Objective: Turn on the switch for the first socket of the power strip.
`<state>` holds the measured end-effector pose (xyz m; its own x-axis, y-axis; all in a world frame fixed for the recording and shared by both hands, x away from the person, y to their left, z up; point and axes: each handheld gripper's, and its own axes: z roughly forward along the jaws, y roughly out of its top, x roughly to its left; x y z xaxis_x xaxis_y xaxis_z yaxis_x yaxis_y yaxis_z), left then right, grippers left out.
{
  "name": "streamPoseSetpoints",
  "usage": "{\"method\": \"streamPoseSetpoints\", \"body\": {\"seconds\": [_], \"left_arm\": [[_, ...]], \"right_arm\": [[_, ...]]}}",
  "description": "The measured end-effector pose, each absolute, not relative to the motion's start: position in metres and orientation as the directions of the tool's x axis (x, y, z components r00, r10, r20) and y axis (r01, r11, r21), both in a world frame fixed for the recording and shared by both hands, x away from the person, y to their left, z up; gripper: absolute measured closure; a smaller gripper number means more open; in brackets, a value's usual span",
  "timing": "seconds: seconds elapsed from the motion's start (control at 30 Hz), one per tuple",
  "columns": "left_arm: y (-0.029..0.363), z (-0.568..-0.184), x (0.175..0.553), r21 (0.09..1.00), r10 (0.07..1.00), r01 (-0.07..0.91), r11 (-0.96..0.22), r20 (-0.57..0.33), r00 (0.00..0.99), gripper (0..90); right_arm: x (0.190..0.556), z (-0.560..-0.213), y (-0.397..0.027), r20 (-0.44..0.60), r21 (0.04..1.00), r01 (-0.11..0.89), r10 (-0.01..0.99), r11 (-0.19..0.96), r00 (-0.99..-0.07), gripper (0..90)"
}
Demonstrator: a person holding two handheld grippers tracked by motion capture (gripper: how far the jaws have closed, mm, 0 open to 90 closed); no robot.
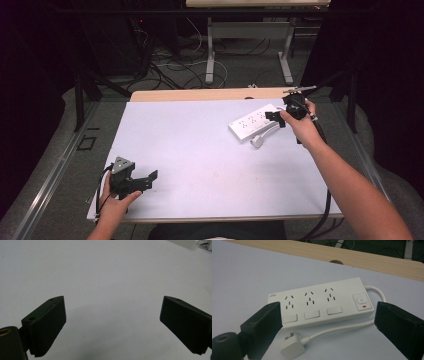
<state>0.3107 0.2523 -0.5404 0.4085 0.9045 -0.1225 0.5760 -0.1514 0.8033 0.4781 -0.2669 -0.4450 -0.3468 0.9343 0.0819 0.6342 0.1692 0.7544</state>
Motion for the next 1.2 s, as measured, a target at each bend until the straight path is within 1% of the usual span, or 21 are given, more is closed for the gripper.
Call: {"method": "streamPoseSetpoints", "body": {"seconds": [0.03, 0.1, 0.17, 0.33, 0.6, 0.87, 1.2], "left_arm": [[0.252, -0.54, 0.311, 0.802, 0.904, 0.578, -0.151, -0.124, 0.409, 6.5], [0.252, -0.54, 0.311, 0.799, 0.903, 0.582, -0.152, -0.127, 0.41, 6.4], [0.251, -0.541, 0.311, 0.799, 0.904, 0.583, -0.148, -0.129, 0.407, 6.1], [0.25, -0.541, 0.31, 0.801, 0.901, 0.581, -0.145, -0.136, 0.412, 5.6], [0.25, -0.541, 0.31, 0.805, 0.896, 0.575, -0.149, -0.135, 0.422, 2.6], [0.25, -0.542, 0.31, 0.805, 0.895, 0.574, -0.147, -0.139, 0.425, 0.2], [0.249, -0.542, 0.31, 0.81, 0.895, 0.568, -0.145, -0.138, 0.425, 0.2]], "right_arm": [[0.475, -0.444, -0.268, 0.081, 0.76, 0.628, 0.934, 0.169, -0.349, 1.8], [0.469, -0.443, -0.269, 0.092, 0.767, 0.622, 0.933, 0.156, -0.347, 0.1], [0.462, -0.441, -0.269, 0.096, 0.776, 0.613, 0.931, 0.152, -0.353, 0.0], [0.446, -0.441, -0.269, 0.067, 0.79, 0.59, 0.934, 0.166, -0.352, 0.0], [0.422, -0.444, -0.267, 0.001, 0.81, 0.541, 0.922, 0.226, -0.386, 0.0], [0.399, -0.449, -0.265, 0.002, 0.816, 0.523, 0.905, 0.245, -0.426, 0.0], [0.37, -0.457, -0.264, 0.003, 0.835, 0.491, 0.89, 0.249, -0.456, 0.0]]}}
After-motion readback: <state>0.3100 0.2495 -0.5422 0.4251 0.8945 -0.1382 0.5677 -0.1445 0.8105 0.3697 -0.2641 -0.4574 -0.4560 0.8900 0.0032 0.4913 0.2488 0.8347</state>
